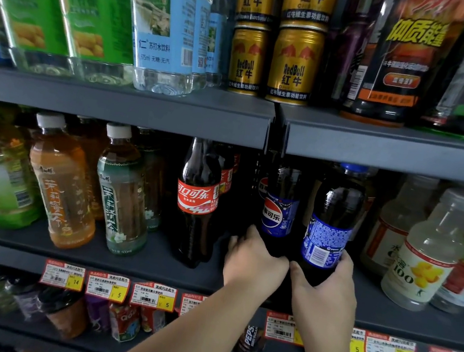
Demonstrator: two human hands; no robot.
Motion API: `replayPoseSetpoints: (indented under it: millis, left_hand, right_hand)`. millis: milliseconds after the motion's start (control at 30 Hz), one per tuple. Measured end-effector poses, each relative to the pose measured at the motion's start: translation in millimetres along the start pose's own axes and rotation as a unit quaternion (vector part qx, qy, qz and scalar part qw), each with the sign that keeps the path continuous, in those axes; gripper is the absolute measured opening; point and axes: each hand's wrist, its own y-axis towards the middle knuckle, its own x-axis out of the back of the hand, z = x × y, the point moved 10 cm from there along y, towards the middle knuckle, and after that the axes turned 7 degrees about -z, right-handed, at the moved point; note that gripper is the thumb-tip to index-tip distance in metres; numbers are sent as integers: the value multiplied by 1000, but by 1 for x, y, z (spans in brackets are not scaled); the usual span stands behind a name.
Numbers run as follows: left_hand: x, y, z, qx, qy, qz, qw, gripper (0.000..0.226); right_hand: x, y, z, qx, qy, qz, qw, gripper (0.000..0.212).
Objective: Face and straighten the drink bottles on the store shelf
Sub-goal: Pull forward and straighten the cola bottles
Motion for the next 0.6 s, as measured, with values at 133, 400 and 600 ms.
replayPoseSetpoints:
  millis: [133,400,600]
  left_hand:
    - [2,0,2,0,-10,-6,1000,53]
    - [-5,9,0,-9,50,-26,998,70]
    - [-6,12,1,-5,68,-52,996,76]
  right_hand:
    - [1,-1,0,1,-1,-3,1000,69]
    - [0,0,-4,-6,-13,-2,1000,70]
    - [0,-1,-5,-4,-16,-4,1000,71]
